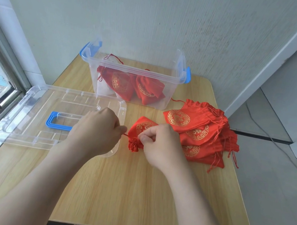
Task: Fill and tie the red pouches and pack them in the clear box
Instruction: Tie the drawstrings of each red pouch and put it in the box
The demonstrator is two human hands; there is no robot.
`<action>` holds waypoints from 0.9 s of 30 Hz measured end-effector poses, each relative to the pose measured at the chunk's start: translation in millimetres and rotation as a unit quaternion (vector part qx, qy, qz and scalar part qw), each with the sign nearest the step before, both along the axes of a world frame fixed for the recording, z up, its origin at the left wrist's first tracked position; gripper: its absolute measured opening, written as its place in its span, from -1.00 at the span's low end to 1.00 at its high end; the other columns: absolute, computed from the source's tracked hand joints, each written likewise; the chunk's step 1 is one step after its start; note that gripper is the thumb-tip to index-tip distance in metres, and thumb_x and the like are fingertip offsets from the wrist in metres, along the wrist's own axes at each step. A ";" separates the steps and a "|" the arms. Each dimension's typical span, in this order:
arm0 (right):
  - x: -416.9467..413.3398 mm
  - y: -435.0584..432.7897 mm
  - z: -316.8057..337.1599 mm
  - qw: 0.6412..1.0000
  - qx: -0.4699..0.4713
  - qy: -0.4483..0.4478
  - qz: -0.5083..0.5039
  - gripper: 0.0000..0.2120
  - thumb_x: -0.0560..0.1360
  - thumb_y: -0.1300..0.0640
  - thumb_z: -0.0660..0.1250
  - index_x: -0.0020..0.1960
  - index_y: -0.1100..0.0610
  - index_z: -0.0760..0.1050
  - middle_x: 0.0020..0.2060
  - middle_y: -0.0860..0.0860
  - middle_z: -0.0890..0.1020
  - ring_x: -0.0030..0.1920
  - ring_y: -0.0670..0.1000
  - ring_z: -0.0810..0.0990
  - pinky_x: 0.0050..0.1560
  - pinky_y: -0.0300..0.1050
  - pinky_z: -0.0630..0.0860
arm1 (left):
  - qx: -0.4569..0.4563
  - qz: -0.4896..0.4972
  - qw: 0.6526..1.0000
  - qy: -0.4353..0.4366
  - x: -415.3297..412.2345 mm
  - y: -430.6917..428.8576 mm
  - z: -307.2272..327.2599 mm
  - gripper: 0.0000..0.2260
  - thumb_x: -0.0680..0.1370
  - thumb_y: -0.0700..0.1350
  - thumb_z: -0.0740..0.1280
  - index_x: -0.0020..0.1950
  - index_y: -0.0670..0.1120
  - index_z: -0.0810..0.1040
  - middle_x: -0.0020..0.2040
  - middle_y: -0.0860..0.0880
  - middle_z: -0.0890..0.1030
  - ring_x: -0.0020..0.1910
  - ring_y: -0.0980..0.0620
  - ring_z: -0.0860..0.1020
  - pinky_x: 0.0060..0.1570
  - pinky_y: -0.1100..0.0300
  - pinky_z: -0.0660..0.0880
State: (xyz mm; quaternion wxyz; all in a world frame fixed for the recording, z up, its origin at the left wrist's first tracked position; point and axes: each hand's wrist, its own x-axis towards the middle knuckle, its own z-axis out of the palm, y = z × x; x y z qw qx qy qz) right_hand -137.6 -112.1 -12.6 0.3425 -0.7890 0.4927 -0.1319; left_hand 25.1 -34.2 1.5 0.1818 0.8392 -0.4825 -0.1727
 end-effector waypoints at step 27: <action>-1.6 -3.3 -4.3 0.997 0.013 0.060 -0.040 -0.90 0.59 0.03 0.47 -0.04 -0.01 0.75 -0.10 0.00 0.74 0.02 0.12 0.69 0.08 0.04 0.67 | 0.064 -0.172 0.975 -0.126 -16.5 4.0 1.2 -0.80 0.65 0.26 0.29 0.12 0.20 0.60 0.20 0.12 0.43 0.28 -0.02 0.29 0.33 -0.06 0.22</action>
